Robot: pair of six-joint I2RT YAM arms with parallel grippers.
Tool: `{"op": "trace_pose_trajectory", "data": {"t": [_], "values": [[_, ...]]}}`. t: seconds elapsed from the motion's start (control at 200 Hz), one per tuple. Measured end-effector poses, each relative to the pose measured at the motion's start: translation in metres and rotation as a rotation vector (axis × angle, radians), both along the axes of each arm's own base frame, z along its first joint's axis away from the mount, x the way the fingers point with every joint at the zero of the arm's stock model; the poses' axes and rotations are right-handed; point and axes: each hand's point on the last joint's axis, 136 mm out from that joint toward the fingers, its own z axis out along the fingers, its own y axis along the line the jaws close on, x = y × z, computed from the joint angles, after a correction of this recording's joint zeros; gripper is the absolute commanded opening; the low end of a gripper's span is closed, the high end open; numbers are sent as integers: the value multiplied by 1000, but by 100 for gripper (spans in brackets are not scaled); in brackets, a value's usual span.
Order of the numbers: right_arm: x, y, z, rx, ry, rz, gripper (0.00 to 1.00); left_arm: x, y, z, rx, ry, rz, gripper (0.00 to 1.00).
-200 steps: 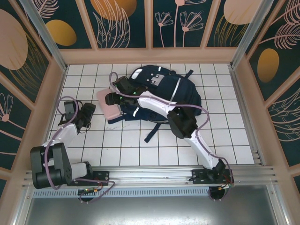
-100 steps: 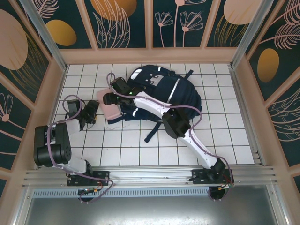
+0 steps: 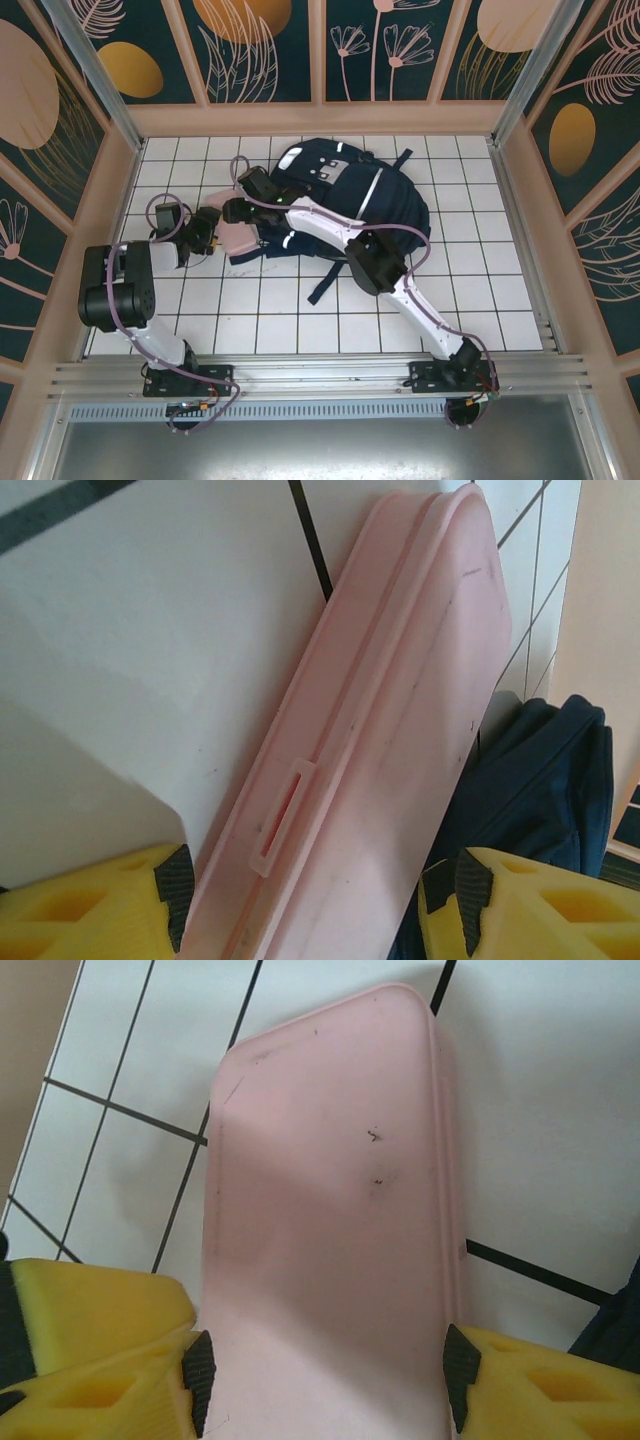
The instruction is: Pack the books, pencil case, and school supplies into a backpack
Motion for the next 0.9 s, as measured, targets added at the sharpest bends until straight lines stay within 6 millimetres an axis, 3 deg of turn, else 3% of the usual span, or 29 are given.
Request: {"op": "trace_pose_trajectory", "data": {"t": [0.16,0.661,0.756,0.896], "values": [[-6,-1,3,19,11,21,64,-3,-2,2,-1,1,-4,71],[-50,-6,-2,-85,-2,53,65,-52,3,6,70,54,15,74],[-58,-11,-3,-105,-22,47,66,-53,3,23,100,26,-12,74],[-68,-21,-3,-114,-13,50,69,-35,12,63,168,-71,-30,74]]}}
